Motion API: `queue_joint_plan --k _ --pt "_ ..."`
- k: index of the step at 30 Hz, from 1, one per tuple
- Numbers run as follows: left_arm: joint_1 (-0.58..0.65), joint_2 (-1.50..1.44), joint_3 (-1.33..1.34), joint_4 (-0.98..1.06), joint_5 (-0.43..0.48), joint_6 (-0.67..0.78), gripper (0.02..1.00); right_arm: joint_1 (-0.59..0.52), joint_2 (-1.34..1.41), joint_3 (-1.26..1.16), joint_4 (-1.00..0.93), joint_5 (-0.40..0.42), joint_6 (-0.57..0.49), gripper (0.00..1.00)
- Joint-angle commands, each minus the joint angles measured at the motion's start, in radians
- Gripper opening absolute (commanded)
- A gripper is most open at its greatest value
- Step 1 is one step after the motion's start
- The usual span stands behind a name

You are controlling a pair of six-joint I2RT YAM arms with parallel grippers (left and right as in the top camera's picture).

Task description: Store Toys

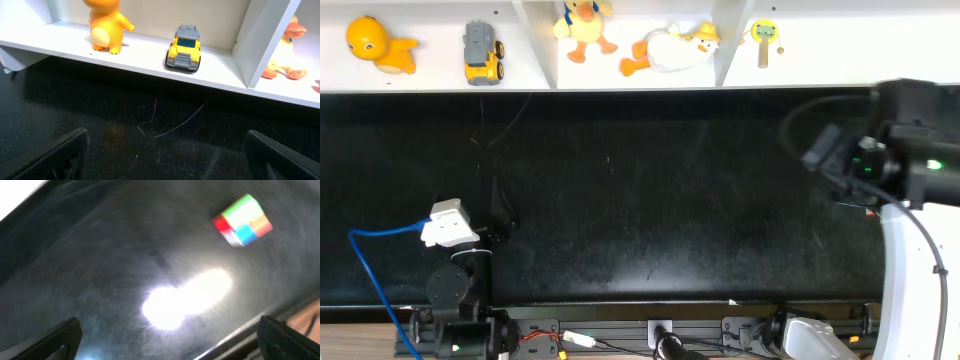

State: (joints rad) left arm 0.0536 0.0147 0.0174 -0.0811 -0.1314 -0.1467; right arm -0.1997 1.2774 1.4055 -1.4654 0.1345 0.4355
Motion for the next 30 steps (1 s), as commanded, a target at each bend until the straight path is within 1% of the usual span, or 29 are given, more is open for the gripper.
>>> queue_joint_plan --k 1,3,7,9,16,21,26,30 --pt "-0.003 -0.012 -0.009 0.006 0.01 0.019 0.998 -0.151 -0.01 -0.052 -0.004 -0.014 0.23 0.998" --pt "-0.003 -0.012 -0.009 0.006 0.01 0.019 0.998 -0.208 -0.01 -0.077 0.002 -0.01 0.279 0.996" --pt "-0.003 -0.012 -0.009 0.006 0.01 0.019 0.998 -0.299 -0.01 -0.115 0.021 0.026 0.326 0.996" --pt "-0.003 -0.012 -0.009 0.006 0.01 0.019 0.998 -0.337 -0.01 -0.127 0.043 0.046 0.327 0.998" --pt "-0.003 -0.012 -0.009 0.006 0.01 0.019 0.998 -0.431 -0.008 -0.138 0.193 0.05 0.309 0.998" --pt "-0.003 -0.012 -0.009 0.006 0.01 0.019 0.998 -0.457 0.04 -0.167 0.29 0.05 0.277 0.996" --pt "-0.003 -0.012 -0.009 0.006 0.01 0.019 0.998 -0.457 0.147 -0.193 0.334 0.05 0.32 0.998" --pt "-0.003 -0.012 -0.009 0.006 0.01 0.019 0.998 -0.457 0.219 -0.193 0.365 0.05 0.32 0.996"
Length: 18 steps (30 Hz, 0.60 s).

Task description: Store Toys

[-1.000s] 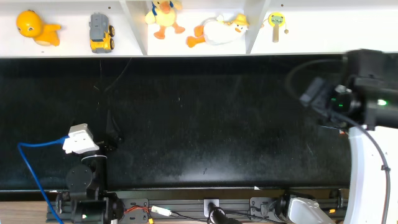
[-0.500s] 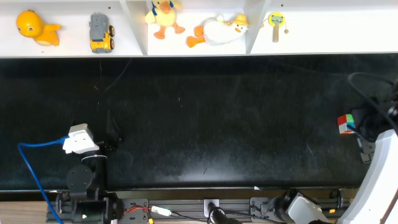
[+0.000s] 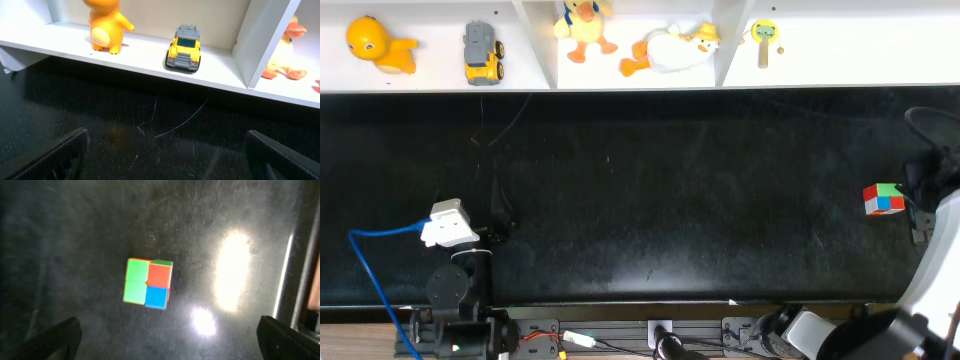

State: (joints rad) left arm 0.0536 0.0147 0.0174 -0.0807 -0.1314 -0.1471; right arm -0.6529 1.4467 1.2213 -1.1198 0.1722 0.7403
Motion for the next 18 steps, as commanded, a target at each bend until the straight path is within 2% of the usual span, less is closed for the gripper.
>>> queue_joint_plan --k 1,13,18 --pt "-0.003 -0.012 -0.009 0.006 0.01 0.019 0.998 -0.004 0.066 -0.009 0.027 0.012 0.015 0.996" --pt "-0.003 -0.012 -0.009 0.006 0.01 0.019 0.998 -0.004 0.216 -0.009 0.081 0.013 -0.016 0.998" --pt "-0.003 -0.012 -0.009 0.006 0.01 0.019 0.998 -0.004 0.236 -0.01 0.122 0.059 -0.046 0.996"
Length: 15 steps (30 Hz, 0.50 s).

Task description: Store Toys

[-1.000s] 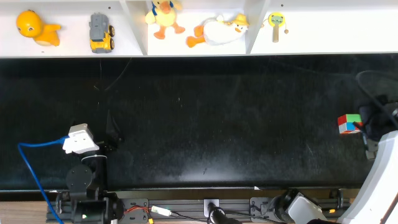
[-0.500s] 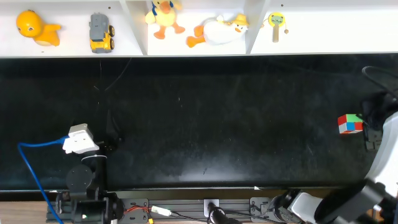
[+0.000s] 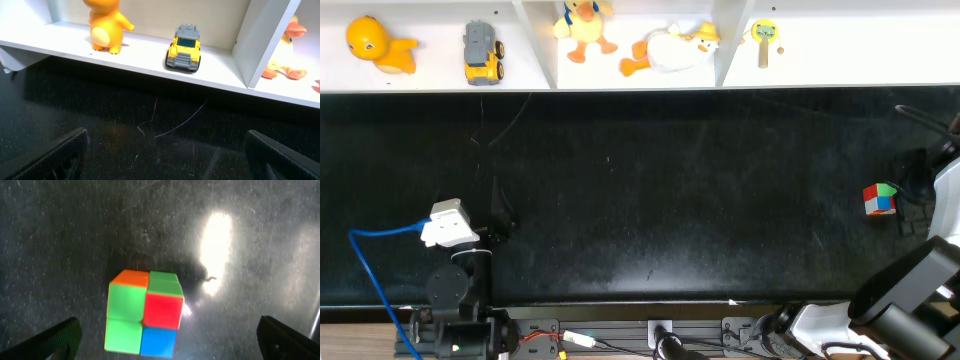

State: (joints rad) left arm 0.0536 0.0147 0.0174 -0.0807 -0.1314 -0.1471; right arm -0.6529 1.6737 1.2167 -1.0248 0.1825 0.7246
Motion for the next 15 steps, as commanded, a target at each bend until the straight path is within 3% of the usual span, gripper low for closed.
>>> queue_joint_plan --k 1,15 --pt "-0.003 -0.012 -0.009 0.006 0.01 0.019 0.998 -0.005 0.009 -0.005 0.042 0.048 -0.048 0.996" --pt "-0.003 -0.012 -0.009 0.006 0.01 0.019 0.998 -0.009 0.065 -0.102 0.176 -0.014 -0.043 0.998"
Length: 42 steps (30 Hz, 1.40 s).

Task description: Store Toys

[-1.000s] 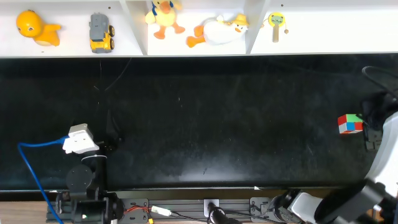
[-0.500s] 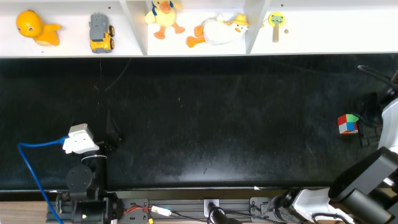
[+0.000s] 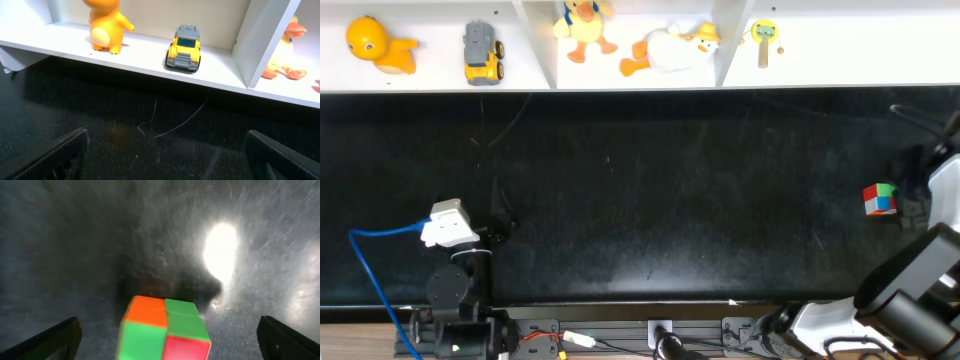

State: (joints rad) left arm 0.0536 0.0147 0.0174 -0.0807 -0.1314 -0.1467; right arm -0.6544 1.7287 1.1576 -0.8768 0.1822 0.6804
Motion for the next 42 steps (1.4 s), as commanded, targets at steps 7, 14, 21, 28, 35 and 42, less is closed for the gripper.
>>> queue_joint_plan --k 7,14,21,28,35,42 --pt "-0.003 -0.012 -0.009 0.006 0.01 0.019 0.998 -0.007 0.01 -0.091 0.092 -0.025 0.0 1.0" --pt "-0.003 -0.012 -0.009 0.006 0.01 0.019 0.998 -0.007 0.011 -0.091 0.125 -0.025 -0.015 0.884" --pt "-0.003 -0.012 -0.009 0.006 0.01 0.019 0.998 -0.006 0.019 -0.109 0.144 -0.037 -0.014 0.836" --pt "-0.003 -0.012 -0.009 0.006 0.01 0.019 0.998 -0.005 0.027 -0.141 0.163 -0.06 -0.015 0.761" --pt "-0.003 -0.012 -0.009 0.006 0.01 0.019 0.998 -0.005 0.027 -0.142 0.153 -0.06 -0.015 0.553" --pt "-0.003 -0.012 -0.009 0.006 0.01 0.019 0.998 -0.005 0.026 -0.141 0.149 -0.06 -0.023 0.496"
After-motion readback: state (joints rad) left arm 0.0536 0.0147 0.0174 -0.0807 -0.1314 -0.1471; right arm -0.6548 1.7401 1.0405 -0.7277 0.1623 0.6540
